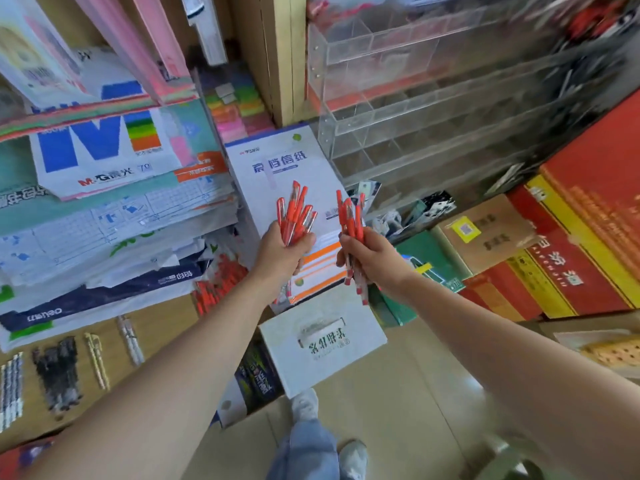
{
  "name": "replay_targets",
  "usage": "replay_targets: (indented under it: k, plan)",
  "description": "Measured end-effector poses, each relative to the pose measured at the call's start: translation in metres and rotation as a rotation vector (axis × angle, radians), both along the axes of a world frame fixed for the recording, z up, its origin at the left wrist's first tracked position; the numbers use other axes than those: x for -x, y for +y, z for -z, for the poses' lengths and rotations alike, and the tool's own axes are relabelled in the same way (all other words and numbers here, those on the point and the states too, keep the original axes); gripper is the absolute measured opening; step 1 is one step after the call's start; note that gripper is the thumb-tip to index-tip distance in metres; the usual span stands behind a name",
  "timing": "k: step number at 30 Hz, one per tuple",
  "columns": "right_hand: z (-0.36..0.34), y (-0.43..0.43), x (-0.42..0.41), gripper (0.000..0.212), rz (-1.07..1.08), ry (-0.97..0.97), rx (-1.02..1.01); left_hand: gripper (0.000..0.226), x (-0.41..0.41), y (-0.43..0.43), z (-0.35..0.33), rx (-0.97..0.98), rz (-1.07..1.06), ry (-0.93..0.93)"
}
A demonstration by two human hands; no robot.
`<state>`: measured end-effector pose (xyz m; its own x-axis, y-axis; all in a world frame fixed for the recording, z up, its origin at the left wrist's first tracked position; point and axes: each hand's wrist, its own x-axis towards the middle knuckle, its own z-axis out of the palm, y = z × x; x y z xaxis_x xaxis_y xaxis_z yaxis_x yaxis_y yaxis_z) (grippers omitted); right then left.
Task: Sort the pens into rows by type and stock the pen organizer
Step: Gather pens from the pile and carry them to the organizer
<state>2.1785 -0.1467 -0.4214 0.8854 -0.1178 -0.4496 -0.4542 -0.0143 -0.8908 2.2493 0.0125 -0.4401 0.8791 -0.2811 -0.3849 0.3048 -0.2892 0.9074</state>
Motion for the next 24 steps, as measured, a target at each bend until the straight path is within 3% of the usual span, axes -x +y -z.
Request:
replay_targets:
  k: [8,16,21,24]
  plan:
    - [-0.004,-0.053,-0.051,0.015,0.165,-0.024,0.027,0.018,-0.049,-0.041,-0.014,-0.058,0.088,-0.013]
    - [-0.030,-0.102,-0.119,0.008,0.320,-0.126,-0.020,0.006,-0.085,-0.076,-0.039,-0.023,0.009,-0.070]
    - [-0.057,-0.131,-0.161,0.016,0.340,-0.185,-0.007,0.011,-0.096,-0.099,-0.056,-0.002,-0.105,-0.084]
    - [-0.068,-0.140,-0.179,0.010,0.313,-0.212,-0.015,0.013,-0.100,-0.109,-0.064,0.003,-0.157,-0.076]
